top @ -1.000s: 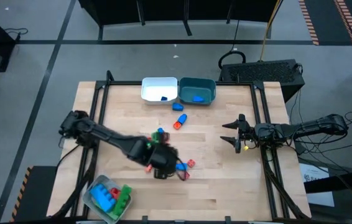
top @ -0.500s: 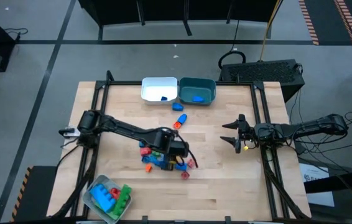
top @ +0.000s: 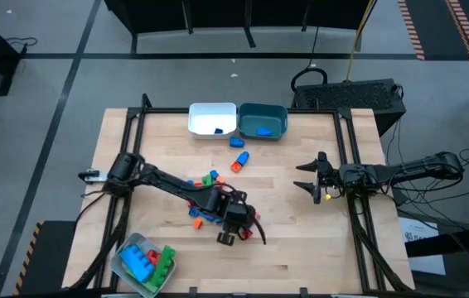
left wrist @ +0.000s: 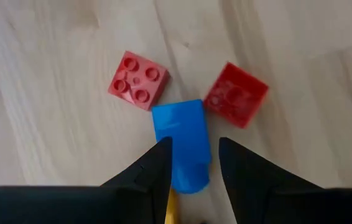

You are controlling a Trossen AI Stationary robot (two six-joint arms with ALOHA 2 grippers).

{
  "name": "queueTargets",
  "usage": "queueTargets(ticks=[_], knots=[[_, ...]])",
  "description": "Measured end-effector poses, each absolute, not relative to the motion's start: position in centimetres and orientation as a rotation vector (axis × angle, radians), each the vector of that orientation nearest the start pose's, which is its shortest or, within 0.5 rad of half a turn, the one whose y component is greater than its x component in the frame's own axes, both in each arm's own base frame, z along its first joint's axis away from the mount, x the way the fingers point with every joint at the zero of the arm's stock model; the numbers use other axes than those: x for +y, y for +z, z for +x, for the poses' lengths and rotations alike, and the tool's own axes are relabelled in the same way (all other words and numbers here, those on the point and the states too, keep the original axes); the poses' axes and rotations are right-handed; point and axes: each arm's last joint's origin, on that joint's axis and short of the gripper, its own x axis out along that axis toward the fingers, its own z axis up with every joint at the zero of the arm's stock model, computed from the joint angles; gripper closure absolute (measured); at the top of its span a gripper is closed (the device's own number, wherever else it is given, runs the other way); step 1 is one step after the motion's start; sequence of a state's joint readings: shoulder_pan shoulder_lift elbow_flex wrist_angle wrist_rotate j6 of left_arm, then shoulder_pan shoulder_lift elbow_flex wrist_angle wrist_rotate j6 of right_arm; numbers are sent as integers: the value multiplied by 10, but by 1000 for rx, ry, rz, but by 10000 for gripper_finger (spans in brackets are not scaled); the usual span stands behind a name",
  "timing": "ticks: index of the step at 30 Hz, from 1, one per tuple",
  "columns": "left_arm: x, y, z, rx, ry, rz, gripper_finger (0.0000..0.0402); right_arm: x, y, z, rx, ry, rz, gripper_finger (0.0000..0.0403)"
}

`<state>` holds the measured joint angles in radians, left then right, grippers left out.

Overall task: Sort blocks by size
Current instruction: Put the blue 1 stud game piece into the blue bin

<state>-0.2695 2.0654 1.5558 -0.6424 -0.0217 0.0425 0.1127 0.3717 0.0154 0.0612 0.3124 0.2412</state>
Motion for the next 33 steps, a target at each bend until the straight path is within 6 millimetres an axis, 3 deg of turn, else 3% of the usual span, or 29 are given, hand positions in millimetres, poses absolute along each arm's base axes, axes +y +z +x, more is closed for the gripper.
queueTargets(ticks=[3,9,21,28,33], knots=[[-111,173,416,1146,-245,194,268,4,142,116,263,-232,177,124],[-110,179,416,1145,-238,186,252,4,142,116,264,-232,176,124],[-108,182,416,1151,-235,183,154,4,142,116,266,-230,159,124],[-100,177,419,1163,-222,171,150,4,142,116,266,-230,159,124],[-96,163,423,1191,-273,116,151,4,142,116,267,-230,159,124]])
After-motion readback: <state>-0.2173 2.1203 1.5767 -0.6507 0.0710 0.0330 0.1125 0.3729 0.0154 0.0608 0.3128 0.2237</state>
